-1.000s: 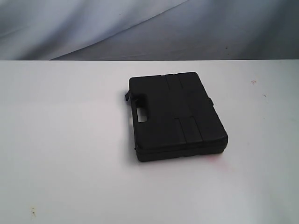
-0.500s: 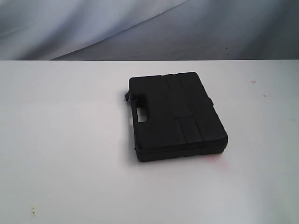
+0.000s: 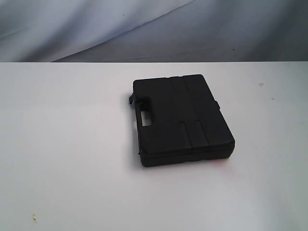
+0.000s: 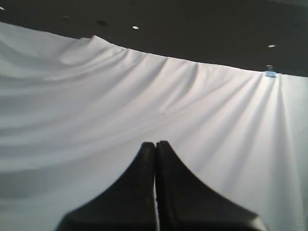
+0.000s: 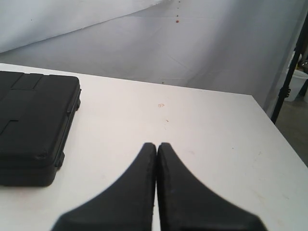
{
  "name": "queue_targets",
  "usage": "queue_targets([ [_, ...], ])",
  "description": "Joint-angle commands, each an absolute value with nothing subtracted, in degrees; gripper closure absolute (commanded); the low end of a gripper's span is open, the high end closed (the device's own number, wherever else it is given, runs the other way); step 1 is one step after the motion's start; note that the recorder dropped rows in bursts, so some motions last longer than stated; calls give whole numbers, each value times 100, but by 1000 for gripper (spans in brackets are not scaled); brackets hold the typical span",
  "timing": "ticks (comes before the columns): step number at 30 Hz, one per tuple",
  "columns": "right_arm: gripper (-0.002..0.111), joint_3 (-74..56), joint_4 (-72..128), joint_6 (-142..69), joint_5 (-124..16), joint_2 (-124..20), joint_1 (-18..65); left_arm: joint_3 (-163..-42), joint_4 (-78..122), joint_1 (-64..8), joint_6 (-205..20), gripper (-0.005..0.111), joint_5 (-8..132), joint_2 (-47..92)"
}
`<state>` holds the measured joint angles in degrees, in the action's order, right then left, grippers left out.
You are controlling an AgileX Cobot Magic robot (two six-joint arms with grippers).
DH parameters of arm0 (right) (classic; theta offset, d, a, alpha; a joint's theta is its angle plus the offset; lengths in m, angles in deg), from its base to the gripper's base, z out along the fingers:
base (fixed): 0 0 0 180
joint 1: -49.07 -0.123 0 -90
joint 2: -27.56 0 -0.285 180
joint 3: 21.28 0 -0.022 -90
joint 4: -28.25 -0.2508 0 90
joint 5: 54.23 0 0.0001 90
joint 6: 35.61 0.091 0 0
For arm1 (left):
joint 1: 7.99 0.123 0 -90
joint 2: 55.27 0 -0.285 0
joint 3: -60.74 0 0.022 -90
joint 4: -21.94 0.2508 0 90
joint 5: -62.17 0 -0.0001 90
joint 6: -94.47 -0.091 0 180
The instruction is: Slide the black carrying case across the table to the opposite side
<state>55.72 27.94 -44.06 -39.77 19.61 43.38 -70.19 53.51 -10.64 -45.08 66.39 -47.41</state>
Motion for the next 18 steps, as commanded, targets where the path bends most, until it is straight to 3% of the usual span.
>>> queue_targets([
  [1, 108, 5593, 2795, -4418, -3984, 1977, 4382, -8105, 5202, -1059, -5532, 107, 7818, -4321],
  [6, 108, 5593, 2795, -4418, -3984, 1977, 4382, -9264, 2060, -1059, -8810, 107, 9866, -2985],
  [9, 108, 5593, 2795, -4418, -3984, 1977, 4382, -9778, 1062, -1059, -9496, 107, 10868, -2155],
  [15, 108, 5593, 2795, -4418, -3984, 1977, 4382, -11007, 1273, -1059, -9413, 107, 13037, -201],
  [18, 108, 5593, 2795, -4418, -3984, 1977, 4382, -11032, 1573, -1059, -8938, 107, 13213, 492],
])
